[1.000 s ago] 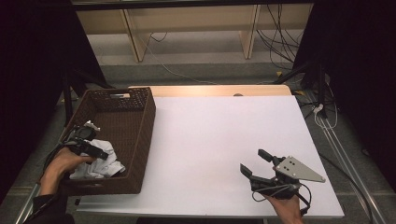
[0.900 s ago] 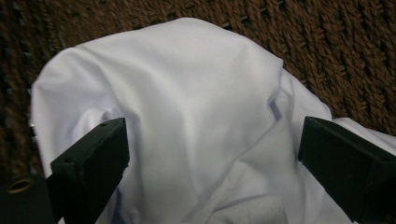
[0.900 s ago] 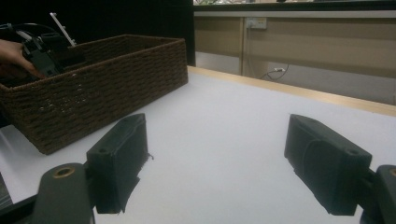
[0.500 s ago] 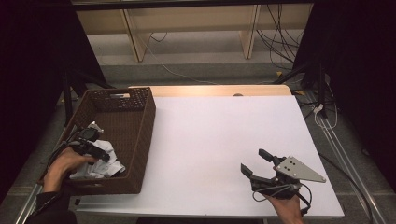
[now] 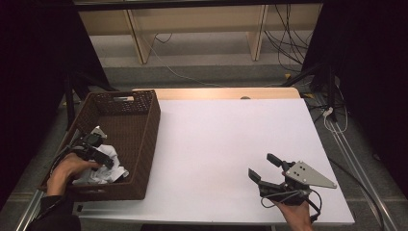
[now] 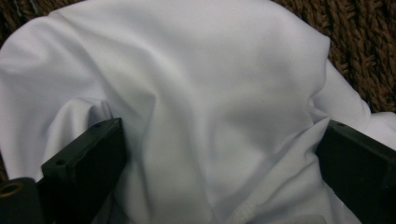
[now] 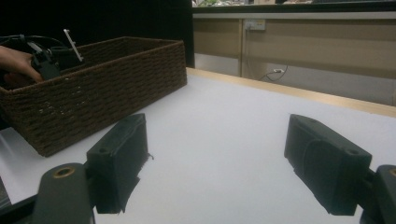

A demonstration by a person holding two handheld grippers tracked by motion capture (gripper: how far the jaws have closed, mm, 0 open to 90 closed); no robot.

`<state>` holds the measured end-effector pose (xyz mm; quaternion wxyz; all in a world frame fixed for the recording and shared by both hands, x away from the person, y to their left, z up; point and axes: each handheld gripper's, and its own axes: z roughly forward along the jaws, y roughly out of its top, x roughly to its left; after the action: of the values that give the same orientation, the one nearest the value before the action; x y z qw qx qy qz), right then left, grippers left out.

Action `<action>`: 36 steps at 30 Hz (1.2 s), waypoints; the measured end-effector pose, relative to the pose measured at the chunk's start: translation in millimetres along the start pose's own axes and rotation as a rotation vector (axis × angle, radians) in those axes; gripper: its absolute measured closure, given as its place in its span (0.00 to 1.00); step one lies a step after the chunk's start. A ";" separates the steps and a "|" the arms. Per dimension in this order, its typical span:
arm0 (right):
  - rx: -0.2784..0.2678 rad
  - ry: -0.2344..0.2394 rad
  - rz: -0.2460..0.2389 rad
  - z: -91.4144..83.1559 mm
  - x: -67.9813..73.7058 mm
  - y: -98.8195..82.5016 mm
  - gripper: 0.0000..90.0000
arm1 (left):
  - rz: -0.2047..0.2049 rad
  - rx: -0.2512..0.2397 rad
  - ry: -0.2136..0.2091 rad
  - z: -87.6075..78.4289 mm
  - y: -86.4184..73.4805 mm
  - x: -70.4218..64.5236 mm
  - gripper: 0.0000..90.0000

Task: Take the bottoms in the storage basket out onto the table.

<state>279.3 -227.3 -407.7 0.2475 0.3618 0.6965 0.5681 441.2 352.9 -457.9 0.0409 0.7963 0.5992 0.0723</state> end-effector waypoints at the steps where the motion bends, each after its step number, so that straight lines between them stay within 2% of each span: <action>1: -0.001 -0.001 0.001 -0.5 0.1 0.1 0.25 | -0.008 0.008 -0.010 1.5 0.4 0.9 0.06; 12: -0.001 -0.006 -0.005 -1.0 0.8 0.2 0.25 | 0.000 0.019 -0.052 5.6 0.6 -0.2 0.09; 14: 0.001 -0.007 -0.005 -1.3 0.7 0.3 0.25 | 0.010 0.017 -0.061 3.8 0.8 -2.2 0.18; 16: 0.001 -0.008 -0.006 -1.4 0.3 0.4 0.25 | 0.022 0.016 -0.067 2.0 1.4 -4.6 0.21; 17: -0.001 -0.009 -0.006 -1.5 -0.2 0.6 0.25 | 0.023 0.016 -0.072 1.5 1.6 -5.1 0.27; 21: -0.004 -0.012 -0.009 -2.1 0.0 0.8 0.25 | 0.016 0.007 -0.106 0.3 0.3 -2.8 0.34; 23: 0.001 -0.012 -0.010 -2.3 0.2 0.7 0.25 | 0.020 -0.001 -0.111 -1.3 0.1 -3.1 0.43; 24: 0.001 -0.012 -0.010 -2.3 0.2 0.7 0.25 | 0.023 -0.005 -0.111 -1.8 0.2 -3.6 0.43; 25: -0.001 -0.011 -0.011 -2.0 0.5 0.7 0.25 | 0.033 -0.020 -0.116 -3.4 0.4 -5.2 0.51; 26: -0.001 -0.011 -0.011 -2.0 0.5 0.7 0.25 | 0.033 -0.020 -0.116 -3.4 0.4 -5.2 0.55; 27: -0.002 -0.009 -0.011 -1.8 0.6 0.7 0.25 | 0.037 -0.029 -0.119 -4.1 0.7 -6.4 0.55; 29: -0.001 -0.009 -0.012 -1.8 0.7 0.8 0.25 | 0.045 -0.044 -0.120 -5.3 1.8 -8.1 0.68; 32: 0.001 -0.008 -0.014 -1.8 0.8 0.8 0.25 | 0.054 -0.052 -0.118 -6.1 2.1 -8.4 0.71; 33: 0.001 -0.008 -0.013 -1.7 0.6 0.7 0.25 | 0.054 -0.072 -0.116 -7.2 1.5 -7.5 0.73; 36: 0.001 -0.009 -0.013 -1.4 0.5 0.6 0.25 | 0.051 -0.089 -0.112 -8.0 1.3 -6.4 0.75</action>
<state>278.0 -227.7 -406.7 0.2540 0.3600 0.6980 0.5646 439.4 346.2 -450.3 0.1079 0.8114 0.5717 0.0556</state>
